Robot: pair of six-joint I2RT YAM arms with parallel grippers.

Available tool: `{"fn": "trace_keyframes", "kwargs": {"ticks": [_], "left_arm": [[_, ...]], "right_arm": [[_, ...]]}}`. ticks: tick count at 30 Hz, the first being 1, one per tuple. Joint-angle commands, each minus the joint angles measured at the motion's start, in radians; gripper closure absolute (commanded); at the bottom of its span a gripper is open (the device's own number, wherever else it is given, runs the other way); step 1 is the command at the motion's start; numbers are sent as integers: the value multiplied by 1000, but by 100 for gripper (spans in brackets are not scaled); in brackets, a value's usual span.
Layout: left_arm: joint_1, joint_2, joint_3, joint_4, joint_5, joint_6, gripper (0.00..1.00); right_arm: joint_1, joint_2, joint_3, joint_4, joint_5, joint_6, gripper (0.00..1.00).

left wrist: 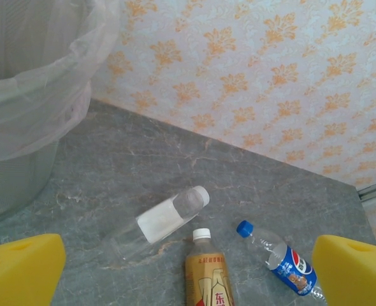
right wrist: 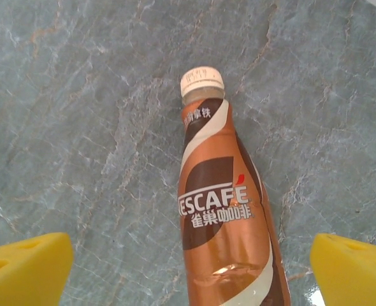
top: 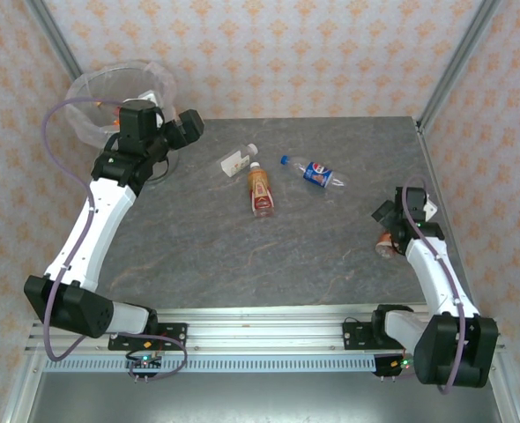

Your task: Put the plastic bottles in the bin

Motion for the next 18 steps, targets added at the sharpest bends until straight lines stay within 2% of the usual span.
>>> {"fn": "trace_keyframes", "kwargs": {"ticks": [1, 5, 8, 12, 18], "left_arm": [[-4, -29, -30, 24, 27, -34, 0], [-4, -46, -62, 20, 60, -49, 0], [-5, -56, -73, -2, 43, -44, 0], [-5, -74, -86, -22, 17, -34, 0], [-6, -82, -89, -61, -14, -9, 0]], "right_arm": [[-4, 12, -33, -26, -13, -23, 5], [-6, 41, -66, -3, -59, -26, 8], [-6, 88, -63, 13, -124, -27, 11], [-6, 143, -45, 10, -56, -7, 12], [-6, 200, -32, 22, -32, 3, 15]]}}
